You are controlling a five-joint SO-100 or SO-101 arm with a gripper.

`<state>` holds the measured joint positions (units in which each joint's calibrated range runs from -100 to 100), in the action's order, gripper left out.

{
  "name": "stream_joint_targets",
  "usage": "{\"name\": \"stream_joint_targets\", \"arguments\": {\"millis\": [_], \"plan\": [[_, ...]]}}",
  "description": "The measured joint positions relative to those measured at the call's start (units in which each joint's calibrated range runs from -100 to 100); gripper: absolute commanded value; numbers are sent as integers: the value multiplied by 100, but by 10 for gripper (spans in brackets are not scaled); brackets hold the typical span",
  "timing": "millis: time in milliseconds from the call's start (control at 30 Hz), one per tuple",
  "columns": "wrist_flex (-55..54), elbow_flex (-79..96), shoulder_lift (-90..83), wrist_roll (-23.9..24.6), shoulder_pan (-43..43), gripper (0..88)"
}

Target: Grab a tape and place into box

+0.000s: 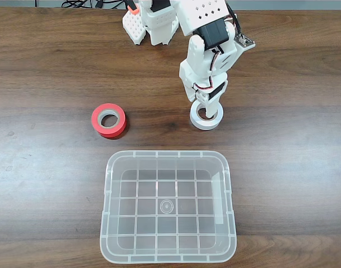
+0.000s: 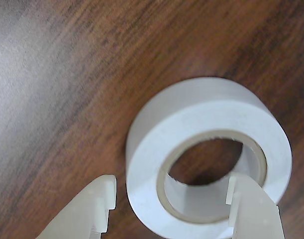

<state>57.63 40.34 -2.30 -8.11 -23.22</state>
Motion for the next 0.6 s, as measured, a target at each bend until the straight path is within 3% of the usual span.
{"name": "stream_joint_targets", "arguments": {"millis": [167,600], "plan": [[-17,0,42,0,0,70],[-25,-9,42,0,0,19]]}}
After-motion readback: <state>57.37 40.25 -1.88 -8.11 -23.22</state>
